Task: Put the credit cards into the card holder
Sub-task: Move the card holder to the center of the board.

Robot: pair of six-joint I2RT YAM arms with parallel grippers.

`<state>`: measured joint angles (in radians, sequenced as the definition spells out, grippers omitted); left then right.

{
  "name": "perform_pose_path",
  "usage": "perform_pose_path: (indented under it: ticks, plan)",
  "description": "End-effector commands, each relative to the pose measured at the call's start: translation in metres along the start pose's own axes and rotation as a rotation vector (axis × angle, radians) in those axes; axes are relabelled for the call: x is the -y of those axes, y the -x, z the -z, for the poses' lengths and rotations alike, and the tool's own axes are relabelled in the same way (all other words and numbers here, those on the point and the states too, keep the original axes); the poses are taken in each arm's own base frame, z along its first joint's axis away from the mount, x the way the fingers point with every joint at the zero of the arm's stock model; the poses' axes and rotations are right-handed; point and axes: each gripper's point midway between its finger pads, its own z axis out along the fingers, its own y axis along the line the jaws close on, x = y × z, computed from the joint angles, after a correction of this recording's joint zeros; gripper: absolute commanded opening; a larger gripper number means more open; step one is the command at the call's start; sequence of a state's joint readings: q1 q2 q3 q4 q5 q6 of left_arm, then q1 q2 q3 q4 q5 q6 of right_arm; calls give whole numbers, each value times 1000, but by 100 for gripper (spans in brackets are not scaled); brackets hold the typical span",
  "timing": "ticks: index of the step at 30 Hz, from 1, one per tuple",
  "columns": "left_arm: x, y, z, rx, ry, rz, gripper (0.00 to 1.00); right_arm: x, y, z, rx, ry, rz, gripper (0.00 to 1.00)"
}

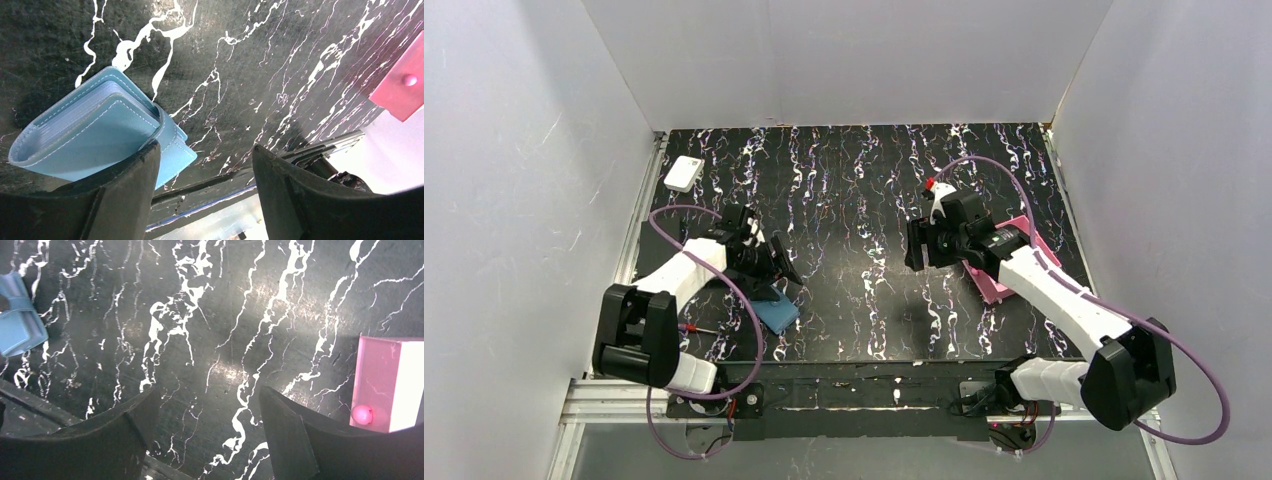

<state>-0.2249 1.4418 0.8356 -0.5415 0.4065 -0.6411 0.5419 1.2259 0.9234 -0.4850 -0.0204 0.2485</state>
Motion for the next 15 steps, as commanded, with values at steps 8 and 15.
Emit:
perform_pose_path:
  ticks: [8, 15]
  plan:
    - [-52, -28, -4, 51, 146, 61, 67, -22, 25, 26, 47, 101, 59, 82]
    - [-19, -30, 36, 115, 19, 11, 71, -30, 39, 52, 62, 112, 61, 83]
